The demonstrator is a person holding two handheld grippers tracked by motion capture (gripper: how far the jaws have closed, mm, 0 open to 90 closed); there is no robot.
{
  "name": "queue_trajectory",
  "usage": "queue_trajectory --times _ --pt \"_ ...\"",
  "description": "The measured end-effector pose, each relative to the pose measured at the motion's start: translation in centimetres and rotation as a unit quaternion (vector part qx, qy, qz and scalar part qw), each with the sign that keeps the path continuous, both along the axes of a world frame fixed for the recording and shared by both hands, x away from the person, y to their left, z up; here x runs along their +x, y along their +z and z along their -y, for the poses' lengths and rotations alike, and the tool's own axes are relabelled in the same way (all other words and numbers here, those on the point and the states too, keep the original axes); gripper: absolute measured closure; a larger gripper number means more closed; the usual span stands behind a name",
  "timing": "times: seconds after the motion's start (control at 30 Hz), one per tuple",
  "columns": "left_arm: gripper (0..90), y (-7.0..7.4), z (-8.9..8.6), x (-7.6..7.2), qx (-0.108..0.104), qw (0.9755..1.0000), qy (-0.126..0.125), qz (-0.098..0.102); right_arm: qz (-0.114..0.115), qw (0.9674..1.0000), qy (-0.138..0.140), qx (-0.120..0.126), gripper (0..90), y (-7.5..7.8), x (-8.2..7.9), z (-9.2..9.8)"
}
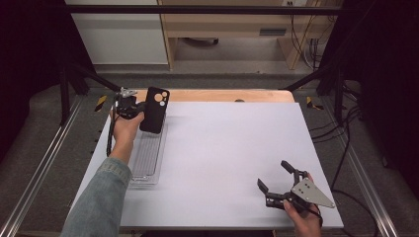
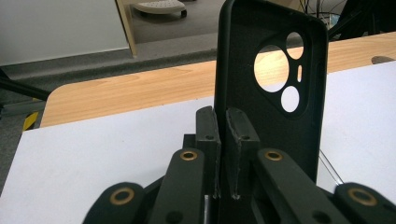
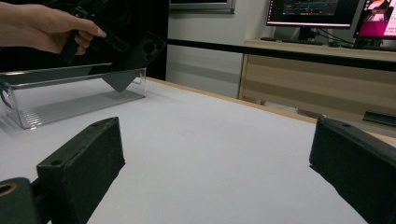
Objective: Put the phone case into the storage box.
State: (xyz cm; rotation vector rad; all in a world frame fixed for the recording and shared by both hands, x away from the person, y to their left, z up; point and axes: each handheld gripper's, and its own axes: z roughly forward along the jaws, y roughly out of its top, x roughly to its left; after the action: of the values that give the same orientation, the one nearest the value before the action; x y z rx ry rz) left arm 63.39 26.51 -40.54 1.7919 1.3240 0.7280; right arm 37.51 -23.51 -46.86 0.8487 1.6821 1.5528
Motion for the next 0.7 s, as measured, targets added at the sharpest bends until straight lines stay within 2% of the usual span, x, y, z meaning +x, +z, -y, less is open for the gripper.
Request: queue_trajectory --times 0.3,0.4,0.5,0.7 --pt "82.8 -0.1 0.1 0.0 0.007 1.0000 0.005 -0.001 0.000 1.0000 0.000 0.000 3.5 0.0 0.0 0.0" --pt "68.8 0.1 0.2 -0.1 0.020 0.9996 0.015 0.016 0.000 1.0000 0.001 -0.001 3.5 0.0 0.0 0.0" --pt "57.9 0.5 0.2 -0.3 0.015 0.9993 0.021 0.028 0.001 1.0000 0.001 -0.001 3.5 0.0 0.0 0.0" --pt "48.4 1.0 0.0 -0.6 0.016 0.9990 0.022 0.035 0.002 1.0000 0.000 -0.002 3.5 0.0 0.0 0.0"
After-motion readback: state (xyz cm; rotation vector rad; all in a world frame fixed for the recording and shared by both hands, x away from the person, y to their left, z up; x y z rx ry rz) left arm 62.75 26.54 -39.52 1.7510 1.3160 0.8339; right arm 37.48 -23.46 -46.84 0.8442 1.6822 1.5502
